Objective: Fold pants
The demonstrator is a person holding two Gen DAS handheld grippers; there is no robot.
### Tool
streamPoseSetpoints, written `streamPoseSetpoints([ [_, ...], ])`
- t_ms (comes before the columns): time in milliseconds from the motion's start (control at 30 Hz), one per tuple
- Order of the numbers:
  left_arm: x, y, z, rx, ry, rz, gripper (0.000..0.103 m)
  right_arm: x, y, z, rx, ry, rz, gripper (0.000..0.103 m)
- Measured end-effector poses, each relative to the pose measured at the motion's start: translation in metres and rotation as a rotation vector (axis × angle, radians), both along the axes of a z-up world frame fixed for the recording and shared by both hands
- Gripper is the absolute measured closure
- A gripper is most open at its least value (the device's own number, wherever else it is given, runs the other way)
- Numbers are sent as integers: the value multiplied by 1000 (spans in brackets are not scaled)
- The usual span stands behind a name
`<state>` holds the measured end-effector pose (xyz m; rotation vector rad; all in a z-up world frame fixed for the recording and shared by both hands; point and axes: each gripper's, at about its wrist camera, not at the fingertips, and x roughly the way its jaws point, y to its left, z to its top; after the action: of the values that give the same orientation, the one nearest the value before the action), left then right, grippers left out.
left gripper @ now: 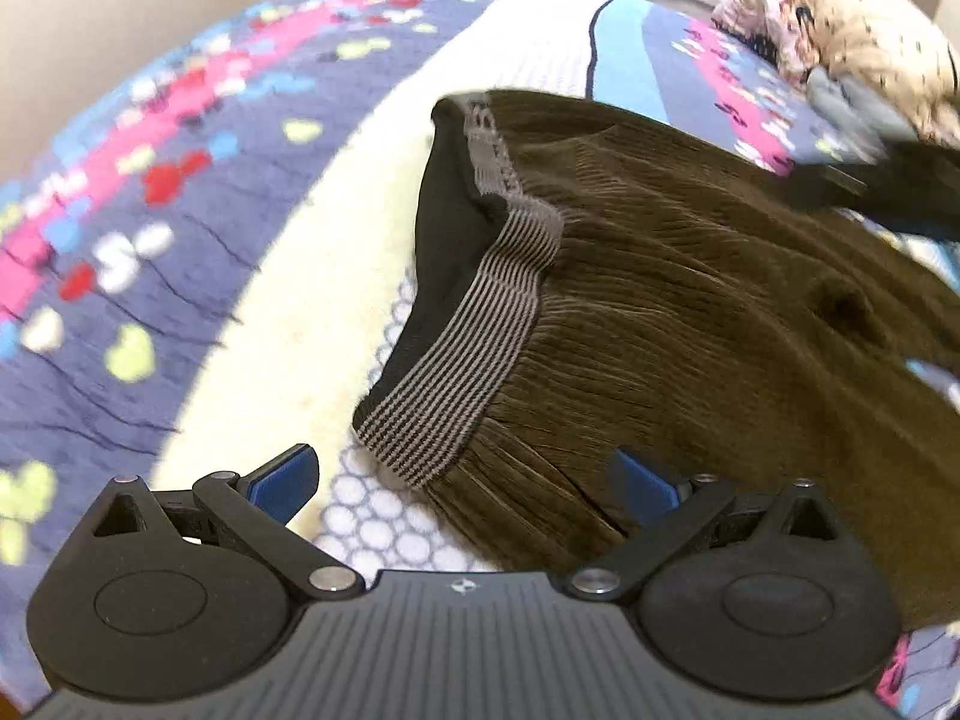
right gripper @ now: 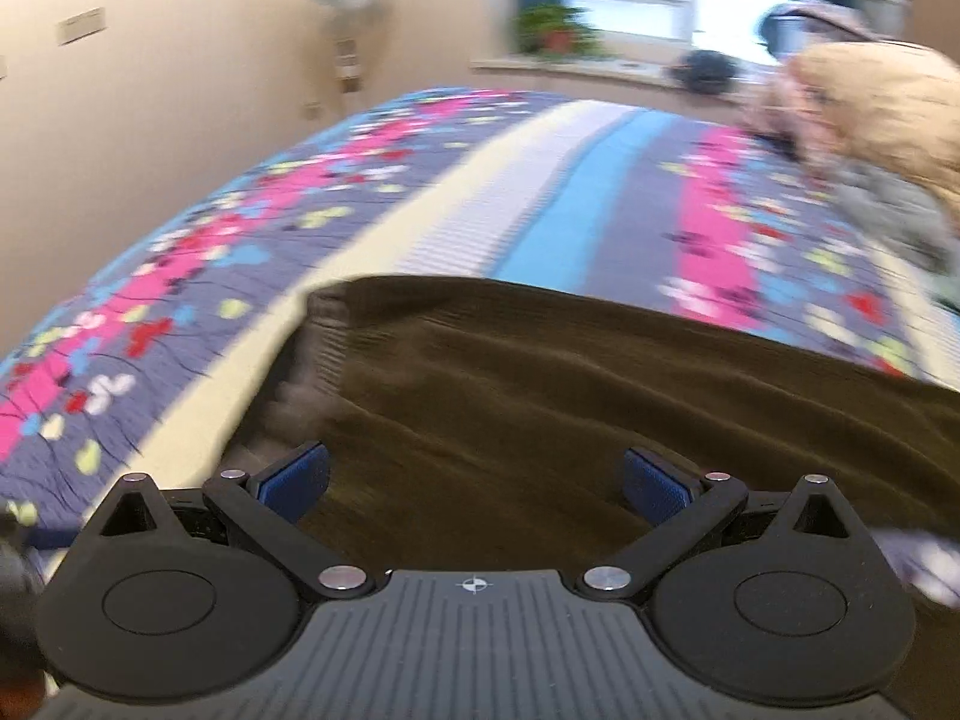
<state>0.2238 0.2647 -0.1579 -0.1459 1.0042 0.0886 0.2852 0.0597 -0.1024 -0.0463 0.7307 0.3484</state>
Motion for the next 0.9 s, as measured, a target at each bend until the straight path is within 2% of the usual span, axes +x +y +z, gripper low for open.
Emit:
streamPoseSetpoints([
  [133, 7, 15, -21, -105, -15, 31, 0, 63, 62, -24, 20, 70, 101, 0],
  [200, 11, 18, -30, -192, -8, 39, 0, 94, 98, -37, 21, 120, 130, 0],
  [233, 11, 19, -32, -204, -25, 57, 1, 105, 114, -42, 27, 144, 133, 0],
  [333, 12, 15, -31, -163, -59, 130, 20, 133, 161, -67, 3, 234, 173, 0],
  [400, 13, 16, -30, -150, -86, 151, 36, 147, 190, -91, -89, 274, 183, 0],
  [433, 11, 17, -29, -171, -105, 160, 40, 150, 200, -100, -149, 283, 182, 1],
  [467, 8, 20, -28, -194, -125, 168, 50, 150, 207, -105, -194, 267, 193, 6],
  [500, 5, 25, -28, -217, -145, 161, 58, 146, 208, -104, -208, 215, 216, 21],
  [533, 1, 29, -28, -241, -162, 158, 63, 143, 207, -102, -226, 190, 228, 26],
  [567, -2, 34, -26, -268, -182, 161, 78, 144, 204, -98, -218, 193, 246, 40],
  [600, -6, 39, -22, -284, -213, 167, 78, 145, 198, -94, -215, 199, 257, 54],
  [667, -9, 39, -12, -287, -264, 144, 81, 146, 189, -85, -220, 202, 277, 67],
  [767, -20, 38, 4, -248, -321, 109, 82, 138, 193, -71, -242, 180, 284, 80],
  [833, -30, 46, 11, -268, -333, 126, 82, 138, 200, -64, -205, 178, 281, 82],
  [867, -35, 52, 12, -276, -331, 142, 83, 136, 205, -61, -205, 173, 280, 93],
  [900, -40, 59, 12, -277, -334, 153, 83, 133, 212, -58, -201, 163, 285, 94],
])
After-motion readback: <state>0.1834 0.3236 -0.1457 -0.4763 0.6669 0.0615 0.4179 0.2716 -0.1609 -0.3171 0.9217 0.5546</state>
